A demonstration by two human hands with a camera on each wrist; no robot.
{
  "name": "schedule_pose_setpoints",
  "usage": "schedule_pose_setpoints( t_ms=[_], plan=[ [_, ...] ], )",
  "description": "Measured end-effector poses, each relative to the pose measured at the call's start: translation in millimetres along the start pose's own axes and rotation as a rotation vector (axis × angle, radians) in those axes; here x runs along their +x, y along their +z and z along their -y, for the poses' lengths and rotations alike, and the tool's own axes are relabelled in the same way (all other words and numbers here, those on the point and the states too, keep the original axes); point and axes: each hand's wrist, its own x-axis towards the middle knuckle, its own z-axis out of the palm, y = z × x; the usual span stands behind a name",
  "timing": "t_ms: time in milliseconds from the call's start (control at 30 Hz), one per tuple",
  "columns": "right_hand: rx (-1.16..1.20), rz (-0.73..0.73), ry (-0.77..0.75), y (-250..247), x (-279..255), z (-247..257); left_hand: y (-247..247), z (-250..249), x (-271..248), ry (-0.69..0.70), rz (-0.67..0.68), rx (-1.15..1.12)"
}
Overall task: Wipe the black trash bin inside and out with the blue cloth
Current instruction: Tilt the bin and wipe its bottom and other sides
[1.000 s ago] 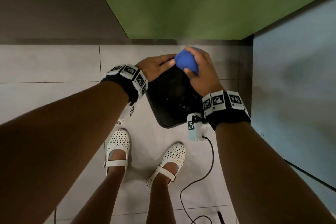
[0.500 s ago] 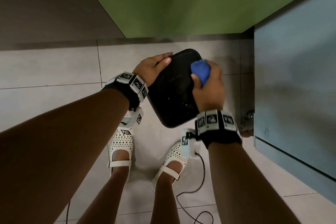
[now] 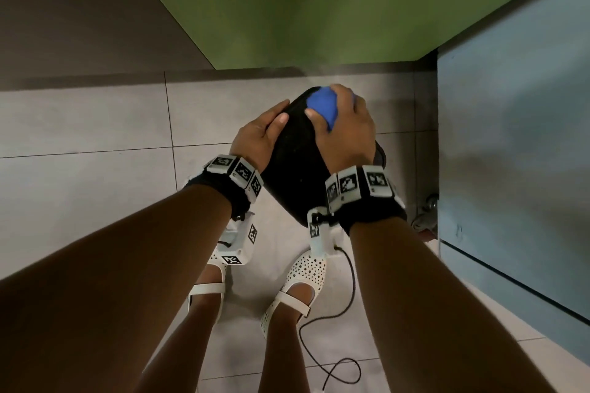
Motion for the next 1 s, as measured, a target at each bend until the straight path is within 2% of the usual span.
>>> schedule_pose_setpoints(
  t_ms=[133, 200, 267, 333, 400, 467, 533, 600, 667, 733, 833, 1000],
  plan=[
    [0.112, -0.247, 0.405, 0, -42, -26, 2, 1, -2, -0.028, -0.014, 0.001],
    [0.207, -0.295, 0.608, 2, -48, -25, 2, 1, -3, -0.035, -0.015, -0.012],
    [0.26, -0.295, 0.681, 0, -37, -20, 4, 1, -6, -0.047, -0.04, -0.038],
    [0.257, -0.238, 0.551, -2, -22, -16, 5, 5, -18, -0.064, -0.112, -0.075],
    [0.235, -0.139, 0.293, -4, -7, -13, 6, 12, -37, -0.081, -0.18, -0.162],
    [0.23, -0.029, 0.069, -5, 6, -11, 5, 21, -55, -0.177, -0.179, -0.268],
    [0.232, 0.065, -0.025, -8, 15, -9, -3, 27, -63, -0.254, -0.173, -0.285],
    [0.242, 0.121, -0.042, -12, 19, -9, -16, 21, -51, -0.189, -0.203, -0.082],
    [0.222, 0.145, -0.034, -13, 22, -8, -21, 4, -23, -0.045, -0.206, 0.187],
    [0.161, 0.157, -0.007, -12, 24, -3, -18, -18, 7, 0.051, -0.119, 0.365],
    [0.113, 0.141, 0.054, -10, 23, 5, -12, -35, 29, 0.056, -0.031, 0.432],
    [0.221, 0.06, 0.091, -5, 7, -1, -15, -32, 28, 0.008, -0.1, 0.381]
  ],
)
